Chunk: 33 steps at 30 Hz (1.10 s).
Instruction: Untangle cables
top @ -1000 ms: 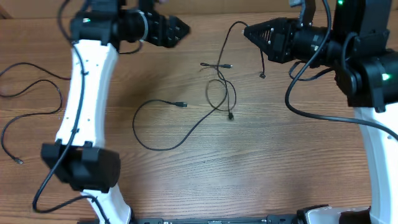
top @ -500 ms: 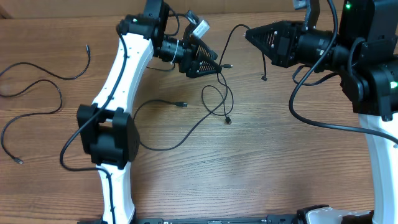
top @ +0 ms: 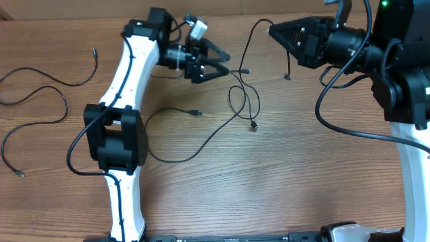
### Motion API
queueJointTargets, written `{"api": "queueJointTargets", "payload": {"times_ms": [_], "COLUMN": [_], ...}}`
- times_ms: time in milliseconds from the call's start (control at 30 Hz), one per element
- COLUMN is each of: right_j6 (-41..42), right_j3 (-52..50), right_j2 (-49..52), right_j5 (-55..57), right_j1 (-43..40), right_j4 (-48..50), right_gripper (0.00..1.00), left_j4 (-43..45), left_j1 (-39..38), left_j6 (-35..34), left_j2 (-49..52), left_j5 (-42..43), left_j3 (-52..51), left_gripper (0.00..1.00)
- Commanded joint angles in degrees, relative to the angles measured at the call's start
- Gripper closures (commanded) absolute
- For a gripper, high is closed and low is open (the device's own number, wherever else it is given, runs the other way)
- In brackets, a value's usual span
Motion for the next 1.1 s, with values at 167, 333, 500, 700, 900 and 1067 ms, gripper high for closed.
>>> {"api": "queueJointTargets", "payload": {"times_ms": [167,333,500,700,900,1067], "right_j6": [0.0,0.0,0.0,0.0,0.2,-0.1], "right_j3": [1.7,1.7,1.7,1.7,1.6,1.6], "right_j2": [-1.2,-1.2,-1.2,-1.2,0.3,1.9], "right_j5": [-0.5,-0.5,-0.1,8.0,22.5,25.2], "right_j1": [-0.2,-0.2,-0.2,-0.2,-0.2,-0.2], "right_j4": [-0.1,0.1,0.2,0.0,-3.4,-5.7], "right_gripper": [0.96,0.96,0.96,0.96,0.56,0.17], "left_j4": [-0.8,-1.2,2.3,3.2,3.1,2.9], "left_j1": [-5.6,-8.1,-6.8,-1.3,1.8,4.5], "left_j6": [8.7,8.6,5.7,-7.5,-26.7,-34.0], "left_j2": [0.3,0.3,0.2,-1.2,-5.7,-11.3], "left_j5": [5.1,4.3,3.3,-5.3,-29.4,-37.5], "left_j3": [0.2,0.2,0.2,6.0,19.6,28.7], "left_gripper": [0.18,0.33,0.96,0.96,0.96,0.96]}}
